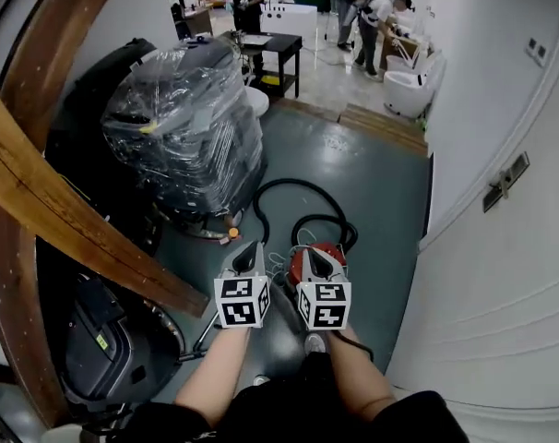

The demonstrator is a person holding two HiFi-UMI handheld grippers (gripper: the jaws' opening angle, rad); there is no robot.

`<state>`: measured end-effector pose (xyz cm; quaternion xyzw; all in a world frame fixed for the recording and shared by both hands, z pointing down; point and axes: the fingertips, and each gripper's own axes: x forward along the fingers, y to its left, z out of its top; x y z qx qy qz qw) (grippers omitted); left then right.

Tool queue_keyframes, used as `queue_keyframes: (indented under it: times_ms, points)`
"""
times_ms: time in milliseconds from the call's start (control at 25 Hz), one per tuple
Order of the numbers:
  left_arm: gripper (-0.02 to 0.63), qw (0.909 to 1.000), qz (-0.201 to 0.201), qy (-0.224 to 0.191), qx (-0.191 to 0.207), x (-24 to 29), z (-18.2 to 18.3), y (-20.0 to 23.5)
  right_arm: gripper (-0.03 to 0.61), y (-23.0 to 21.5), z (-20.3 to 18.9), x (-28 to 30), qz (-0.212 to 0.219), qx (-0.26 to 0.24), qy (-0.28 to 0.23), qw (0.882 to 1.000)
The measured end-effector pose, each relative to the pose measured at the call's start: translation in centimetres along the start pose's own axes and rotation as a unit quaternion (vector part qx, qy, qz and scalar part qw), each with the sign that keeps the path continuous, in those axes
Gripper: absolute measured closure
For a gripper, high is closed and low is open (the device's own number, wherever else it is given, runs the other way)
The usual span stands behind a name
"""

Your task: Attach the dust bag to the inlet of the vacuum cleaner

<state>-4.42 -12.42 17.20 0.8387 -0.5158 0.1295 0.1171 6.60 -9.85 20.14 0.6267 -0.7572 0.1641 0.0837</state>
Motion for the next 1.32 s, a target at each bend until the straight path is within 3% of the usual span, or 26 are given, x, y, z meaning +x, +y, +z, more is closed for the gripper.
queue_keyframes:
  times_ms: [160,400,560,920,1320]
  points:
    - [0.617,0.9992,0.006,-0.035,0.017,-3.9,4.0,0.3,0.580,3.3,4.2,-2.6,0.027,0.011,-0.034,0.999]
    - [0.617,0.9982,0.001,-0.059,0.010,-7.1,5.3,-0.1,0.580,6.6,7.7,-5.1,0.033,-0.044,-0.064,0.996]
    - [0.617,0.9980,-0.010,-0.057,-0.026,-8.6,4.7,0.3,0.580,8.0,7.6,-6.6,0.036,-0.050,-0.068,0.996]
    - [0.617,0.9981,-0.020,-0.048,-0.033,-12.0,2.0,0.6,0.580,10.8,4.9,-9.1,0.037,-0.046,-0.059,0.997]
    - [0.615,0.9964,-0.039,-0.045,-0.060,-14.4,0.9,0.7,0.580,12.8,4.4,-10.9,0.042,-0.047,-0.065,0.996]
